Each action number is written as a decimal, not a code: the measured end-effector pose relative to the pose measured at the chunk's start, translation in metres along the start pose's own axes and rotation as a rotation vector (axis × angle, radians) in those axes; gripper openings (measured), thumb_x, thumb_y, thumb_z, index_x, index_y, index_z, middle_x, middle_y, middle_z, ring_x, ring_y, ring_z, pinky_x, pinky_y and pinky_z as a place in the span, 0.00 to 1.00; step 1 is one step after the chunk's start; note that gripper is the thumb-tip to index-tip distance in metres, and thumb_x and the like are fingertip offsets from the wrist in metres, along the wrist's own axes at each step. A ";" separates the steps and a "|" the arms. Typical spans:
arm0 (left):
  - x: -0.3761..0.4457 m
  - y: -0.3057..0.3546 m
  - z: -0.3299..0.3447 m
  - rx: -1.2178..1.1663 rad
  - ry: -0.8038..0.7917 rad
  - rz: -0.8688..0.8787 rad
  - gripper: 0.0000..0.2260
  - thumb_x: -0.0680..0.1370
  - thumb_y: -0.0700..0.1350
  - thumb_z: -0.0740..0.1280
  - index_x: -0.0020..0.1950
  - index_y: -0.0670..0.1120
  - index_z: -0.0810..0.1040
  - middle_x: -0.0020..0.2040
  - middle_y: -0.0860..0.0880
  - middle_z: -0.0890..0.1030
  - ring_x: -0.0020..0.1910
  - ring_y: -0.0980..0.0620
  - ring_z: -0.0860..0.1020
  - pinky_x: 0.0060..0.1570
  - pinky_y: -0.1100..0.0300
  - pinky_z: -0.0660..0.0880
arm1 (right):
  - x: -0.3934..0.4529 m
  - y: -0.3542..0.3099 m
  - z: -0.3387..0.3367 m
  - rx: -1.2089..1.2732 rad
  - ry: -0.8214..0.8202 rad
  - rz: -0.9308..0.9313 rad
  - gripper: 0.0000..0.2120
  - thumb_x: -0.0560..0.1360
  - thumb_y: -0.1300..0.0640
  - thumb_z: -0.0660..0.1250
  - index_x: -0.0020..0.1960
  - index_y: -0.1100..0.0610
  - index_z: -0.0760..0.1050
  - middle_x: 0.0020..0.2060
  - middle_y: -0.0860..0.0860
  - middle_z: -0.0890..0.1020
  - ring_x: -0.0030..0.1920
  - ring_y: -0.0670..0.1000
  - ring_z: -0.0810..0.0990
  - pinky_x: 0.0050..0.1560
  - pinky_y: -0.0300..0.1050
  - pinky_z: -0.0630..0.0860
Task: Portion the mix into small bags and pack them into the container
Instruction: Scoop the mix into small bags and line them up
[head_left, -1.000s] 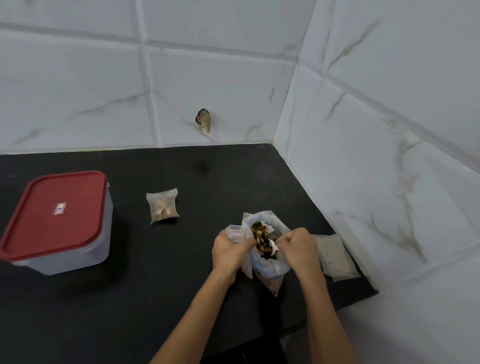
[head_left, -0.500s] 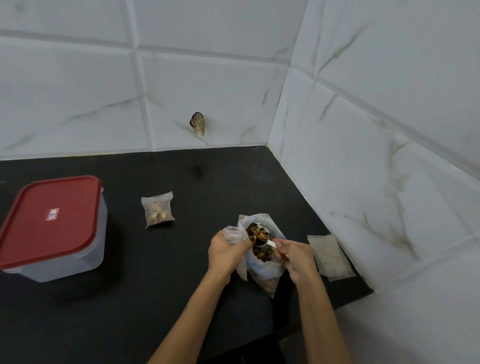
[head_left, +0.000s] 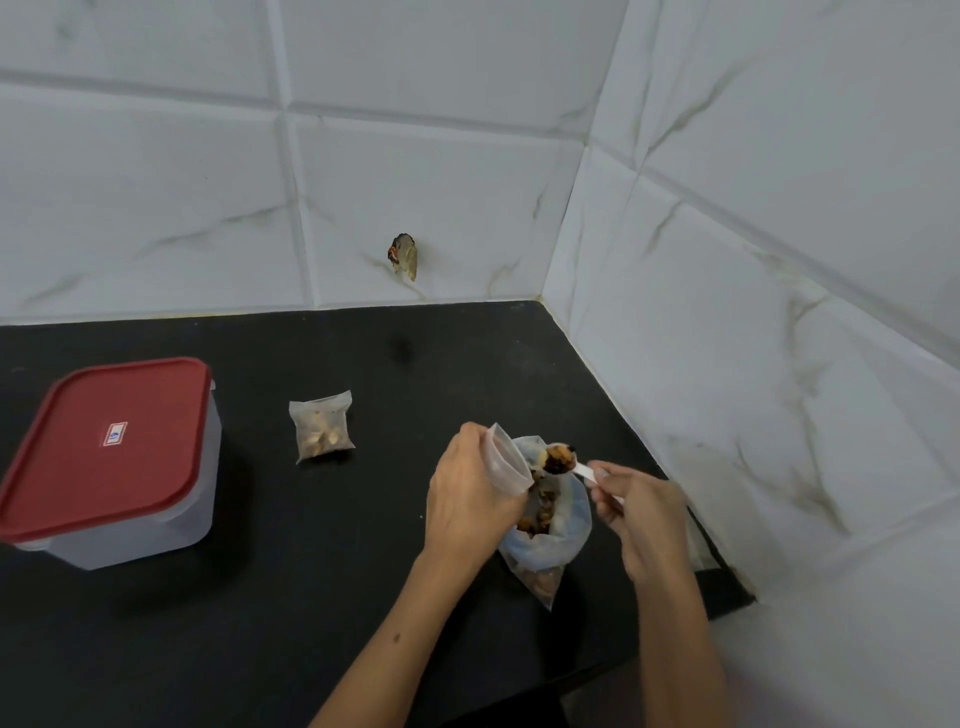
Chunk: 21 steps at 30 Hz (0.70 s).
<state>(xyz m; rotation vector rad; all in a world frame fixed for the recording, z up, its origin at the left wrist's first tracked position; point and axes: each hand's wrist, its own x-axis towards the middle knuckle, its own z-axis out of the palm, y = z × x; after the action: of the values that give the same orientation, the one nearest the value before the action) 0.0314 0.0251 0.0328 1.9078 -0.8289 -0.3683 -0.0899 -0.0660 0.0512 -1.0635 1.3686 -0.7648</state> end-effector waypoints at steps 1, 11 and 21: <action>0.000 0.002 0.001 0.008 -0.009 0.006 0.14 0.71 0.45 0.71 0.50 0.51 0.69 0.44 0.54 0.75 0.42 0.57 0.76 0.43 0.59 0.79 | -0.006 -0.009 -0.001 0.016 -0.002 -0.032 0.06 0.74 0.67 0.66 0.45 0.60 0.81 0.39 0.57 0.82 0.39 0.50 0.78 0.47 0.46 0.78; -0.001 0.012 0.007 -0.105 -0.057 -0.025 0.18 0.70 0.48 0.74 0.54 0.50 0.68 0.44 0.55 0.76 0.43 0.60 0.76 0.41 0.63 0.77 | -0.055 -0.029 0.007 -0.580 -0.095 -0.669 0.09 0.75 0.62 0.67 0.52 0.53 0.82 0.45 0.44 0.82 0.43 0.39 0.77 0.43 0.25 0.69; -0.001 0.010 0.006 -0.257 -0.052 -0.036 0.19 0.68 0.46 0.76 0.53 0.48 0.70 0.44 0.55 0.77 0.44 0.60 0.78 0.39 0.68 0.75 | -0.061 -0.039 0.006 -0.761 -0.109 -0.811 0.10 0.75 0.62 0.67 0.55 0.59 0.82 0.51 0.55 0.83 0.50 0.50 0.80 0.51 0.32 0.72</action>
<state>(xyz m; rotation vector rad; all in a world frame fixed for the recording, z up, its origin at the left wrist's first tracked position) 0.0235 0.0186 0.0381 1.6813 -0.7438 -0.5231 -0.0835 -0.0234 0.1103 -2.3046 1.1257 -0.7330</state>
